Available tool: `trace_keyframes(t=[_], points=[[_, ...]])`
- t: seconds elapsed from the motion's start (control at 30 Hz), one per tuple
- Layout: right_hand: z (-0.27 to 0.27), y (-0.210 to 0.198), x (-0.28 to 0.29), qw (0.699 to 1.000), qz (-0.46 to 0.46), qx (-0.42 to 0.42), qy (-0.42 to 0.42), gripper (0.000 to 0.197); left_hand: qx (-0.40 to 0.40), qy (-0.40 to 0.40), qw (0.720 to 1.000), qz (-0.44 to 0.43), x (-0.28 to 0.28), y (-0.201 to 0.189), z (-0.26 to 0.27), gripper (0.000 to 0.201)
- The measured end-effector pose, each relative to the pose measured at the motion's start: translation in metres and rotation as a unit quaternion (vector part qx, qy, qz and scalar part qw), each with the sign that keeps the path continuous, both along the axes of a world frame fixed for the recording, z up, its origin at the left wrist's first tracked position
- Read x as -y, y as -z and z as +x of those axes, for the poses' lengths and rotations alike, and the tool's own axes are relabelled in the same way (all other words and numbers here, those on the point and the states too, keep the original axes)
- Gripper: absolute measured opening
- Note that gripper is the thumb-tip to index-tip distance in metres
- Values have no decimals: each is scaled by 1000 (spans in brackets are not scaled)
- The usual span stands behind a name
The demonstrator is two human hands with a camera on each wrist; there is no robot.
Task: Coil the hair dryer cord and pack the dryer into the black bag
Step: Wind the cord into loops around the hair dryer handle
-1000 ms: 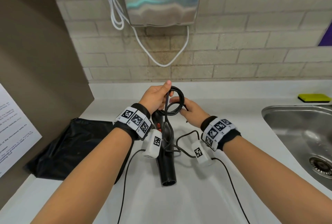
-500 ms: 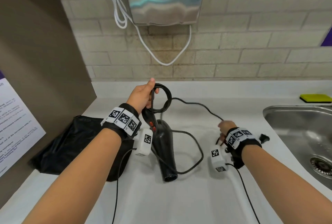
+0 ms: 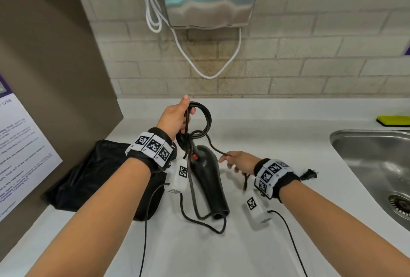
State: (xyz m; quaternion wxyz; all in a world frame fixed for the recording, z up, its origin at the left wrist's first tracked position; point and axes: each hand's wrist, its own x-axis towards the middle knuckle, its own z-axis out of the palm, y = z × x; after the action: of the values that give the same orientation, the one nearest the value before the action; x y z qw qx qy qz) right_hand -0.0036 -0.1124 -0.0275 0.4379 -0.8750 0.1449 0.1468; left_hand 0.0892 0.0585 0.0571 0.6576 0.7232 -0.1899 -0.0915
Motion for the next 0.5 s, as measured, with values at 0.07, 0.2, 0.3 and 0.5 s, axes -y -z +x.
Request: trace_keyframes(t=[0.07,0.2,0.3,0.5], points=[[9,-4,-7,996,-87,33,-3,38,3,8,1000,6,2,-2,-4,51],[18,-25,-17,972,-67,224,-1,46,10,20,999,27,5,-4,-9,51],[23,-36,-23,973,58,219,-40,29,14,31,999,35,8,-6,-13,51],[32,-17,5,942,142,229,199,28,15,56,997,44,10,-7,-14,50]])
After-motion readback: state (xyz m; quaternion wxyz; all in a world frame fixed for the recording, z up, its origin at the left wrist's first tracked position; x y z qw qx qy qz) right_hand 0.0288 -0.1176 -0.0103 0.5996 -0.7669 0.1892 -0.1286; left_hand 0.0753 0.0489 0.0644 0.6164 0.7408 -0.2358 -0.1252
